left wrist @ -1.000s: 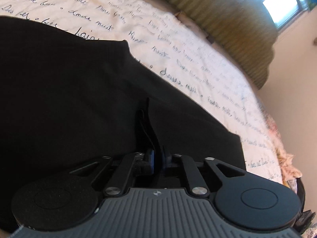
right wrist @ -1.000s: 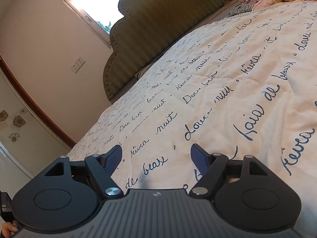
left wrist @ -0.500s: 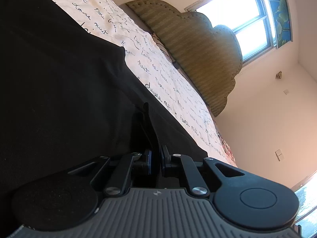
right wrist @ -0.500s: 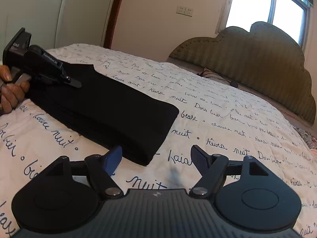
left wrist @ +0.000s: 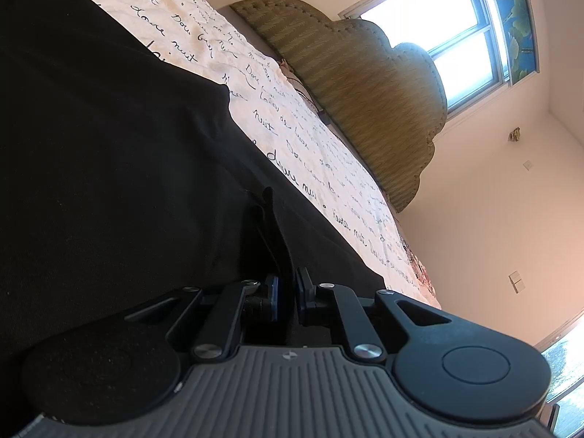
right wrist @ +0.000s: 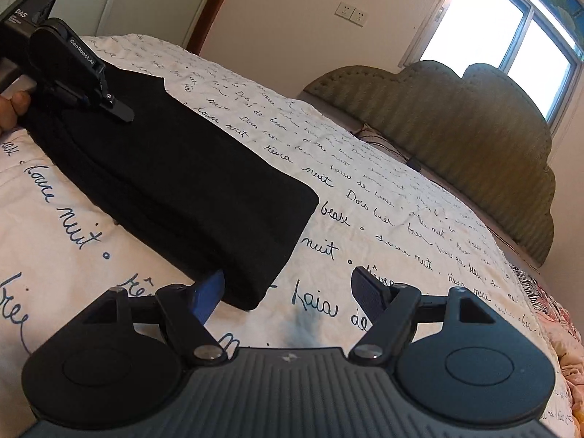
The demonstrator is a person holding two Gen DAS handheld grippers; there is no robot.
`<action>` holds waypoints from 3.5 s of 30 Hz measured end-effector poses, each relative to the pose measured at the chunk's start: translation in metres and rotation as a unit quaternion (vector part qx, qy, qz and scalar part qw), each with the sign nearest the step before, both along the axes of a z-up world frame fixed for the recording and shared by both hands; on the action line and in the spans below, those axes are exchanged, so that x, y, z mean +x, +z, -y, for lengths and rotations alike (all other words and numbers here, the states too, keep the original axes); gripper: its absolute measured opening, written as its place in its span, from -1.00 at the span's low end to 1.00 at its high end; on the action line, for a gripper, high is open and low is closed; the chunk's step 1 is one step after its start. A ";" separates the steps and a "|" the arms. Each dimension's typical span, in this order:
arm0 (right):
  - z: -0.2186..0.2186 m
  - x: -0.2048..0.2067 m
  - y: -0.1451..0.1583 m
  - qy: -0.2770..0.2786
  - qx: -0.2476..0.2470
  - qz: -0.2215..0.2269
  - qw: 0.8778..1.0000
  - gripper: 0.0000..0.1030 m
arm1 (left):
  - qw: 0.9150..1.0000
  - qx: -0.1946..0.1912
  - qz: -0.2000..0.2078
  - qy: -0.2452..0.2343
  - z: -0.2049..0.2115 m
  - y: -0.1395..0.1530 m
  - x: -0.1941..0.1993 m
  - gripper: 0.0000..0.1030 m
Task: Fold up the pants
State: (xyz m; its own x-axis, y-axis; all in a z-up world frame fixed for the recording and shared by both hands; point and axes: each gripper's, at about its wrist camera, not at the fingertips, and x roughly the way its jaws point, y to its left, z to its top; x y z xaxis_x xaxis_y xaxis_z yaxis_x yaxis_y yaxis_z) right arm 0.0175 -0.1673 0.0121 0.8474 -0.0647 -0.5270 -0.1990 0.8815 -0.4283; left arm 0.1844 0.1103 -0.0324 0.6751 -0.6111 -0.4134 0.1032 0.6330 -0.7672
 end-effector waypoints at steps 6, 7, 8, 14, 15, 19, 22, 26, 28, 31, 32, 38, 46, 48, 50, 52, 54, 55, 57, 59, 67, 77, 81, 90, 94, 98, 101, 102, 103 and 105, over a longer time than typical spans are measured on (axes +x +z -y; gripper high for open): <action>-0.020 0.005 -0.003 0.016 -0.018 0.003 1.000 0.49 | 1.000 -0.002 0.002 -0.005 0.001 -0.001 0.000 -0.58; -0.023 0.007 -0.004 0.017 -0.023 0.004 1.000 0.49 | 1.000 -0.002 0.002 -0.005 0.001 -0.001 0.000 -0.58; -0.023 0.009 -0.004 0.014 -0.023 0.006 1.000 0.49 | 1.000 -0.002 0.002 -0.005 0.001 -0.001 0.001 -0.58; 0.001 0.017 0.003 -0.032 0.014 0.001 0.999 0.49 | 1.000 -0.001 0.002 -0.005 0.001 -0.001 0.001 -0.57; 0.004 0.017 0.005 -0.034 0.033 -0.004 0.999 0.49 | 1.000 -0.002 0.002 -0.005 0.001 -0.001 0.001 -0.57; -0.005 0.018 0.003 -0.028 0.035 0.000 0.999 0.49 | 1.000 -0.002 0.002 -0.006 0.002 -0.001 0.002 -0.57; -0.008 0.027 0.001 -0.024 0.060 -0.013 0.998 0.47 | 1.000 -0.002 0.002 -0.006 0.001 -0.001 0.001 -0.57; 0.000 0.034 -0.004 -0.016 0.091 -0.058 0.994 -0.66 | 1.000 0.000 0.003 -0.006 0.002 -0.001 0.002 -0.57; 0.008 0.034 0.001 -0.022 0.091 -0.060 0.994 -0.72 | 1.000 0.004 0.003 -0.006 0.003 -0.002 0.002 -0.57; 0.014 0.031 0.008 -0.020 0.092 -0.060 0.994 -0.73 | 1.000 0.012 0.004 -0.005 0.004 -0.001 0.003 -0.57; 0.010 0.030 0.000 -0.014 0.078 -0.077 0.994 -0.73 | 1.000 0.012 0.004 -0.005 0.005 -0.001 0.003 -0.57; -0.002 0.008 -0.006 -0.005 0.057 -0.021 0.998 -0.65 | 1.000 -0.007 0.008 -0.020 0.002 -0.001 0.005 -0.47; 0.041 -0.019 0.001 -0.021 0.215 0.004 0.976 0.39 | 0.999 0.032 0.005 -0.017 0.010 0.000 0.005 -0.77; 0.056 -0.015 -0.003 -0.054 0.264 -0.011 0.963 0.39 | 0.999 0.046 -0.005 -0.009 0.012 0.001 0.006 -0.80; 0.070 -0.016 -0.002 -0.062 0.306 0.000 0.950 0.39 | 0.997 0.082 -0.001 -0.001 0.017 0.011 0.005 -0.81; 0.075 -0.016 -0.003 -0.065 0.324 -0.001 0.944 0.39 | 0.994 0.104 0.008 0.017 0.017 0.023 0.001 -0.82; 0.073 -0.018 -0.002 -0.062 0.321 0.001 0.945 0.39 | 0.993 0.111 0.014 0.034 0.010 0.029 -0.002 -0.82; 0.071 -0.017 -0.002 -0.061 0.316 0.002 0.947 0.39 | 0.993 0.117 0.007 0.029 0.009 0.026 0.000 -0.82; 0.067 -0.017 -0.003 -0.060 0.307 -0.004 0.950 0.39 | 0.994 0.110 -0.002 0.017 0.006 0.008 0.003 -0.72; 0.067 -0.013 -0.004 -0.061 0.306 -0.006 0.950 0.39 | 0.996 0.086 -0.007 0.022 -0.001 0.005 0.005 -0.71; 0.072 -0.001 0.043 -0.018 0.449 0.046 0.892 0.67 | 0.988 0.129 0.045 0.073 0.009 0.047 -0.038 -0.13; 0.050 0.145 0.002 -0.088 0.505 -0.138 0.847 0.69 | 0.972 0.217 0.079 -0.034 0.064 0.025 -0.043 0.10; 0.073 0.129 -0.021 -0.077 0.553 -0.093 0.825 0.59 | 0.971 0.222 0.081 -0.035 0.069 0.022 -0.043 0.10; 0.048 0.116 -0.014 -0.053 0.470 -0.060 0.879 0.60 | 0.968 0.228 0.075 0.077 0.015 0.054 -0.085 0.20; 0.065 0.118 -0.022 -0.050 0.534 -0.060 0.842 0.61 | 0.938 0.252 0.055 0.231 -0.069 0.068 -0.122 0.43; 0.068 0.119 -0.023 -0.050 0.549 -0.059 0.832 0.60 | 0.901 0.191 -0.005 0.389 -0.162 0.055 -0.156 0.55; 0.059 0.119 -0.020 -0.052 0.523 -0.057 0.849 0.60 | 0.892 0.130 0.001 0.433 -0.196 0.033 -0.176 0.53; 0.055 0.119 -0.019 -0.053 0.512 -0.057 0.855 0.61 | 0.892 0.126 0.009 0.435 -0.196 0.032 -0.180 0.53; 0.052 0.119 -0.017 -0.054 0.500 -0.058 0.862 0.61 | 0.891 0.138 0.014 0.433 -0.191 0.034 -0.180 0.57; 0.041 0.121 -0.009 -0.066 0.465 -0.064 0.881 0.61 | 0.890 0.160 0.024 0.426 -0.182 0.036 -0.178 0.70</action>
State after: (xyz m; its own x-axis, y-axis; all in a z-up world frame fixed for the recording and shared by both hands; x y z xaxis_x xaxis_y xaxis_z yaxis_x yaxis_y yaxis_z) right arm 0.1384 -0.2082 0.0028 0.7950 0.3511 -0.4946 -0.0624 0.8584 0.5091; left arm 0.0063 0.2919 0.0031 0.8586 0.2739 -0.4333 -0.4910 0.6824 -0.5416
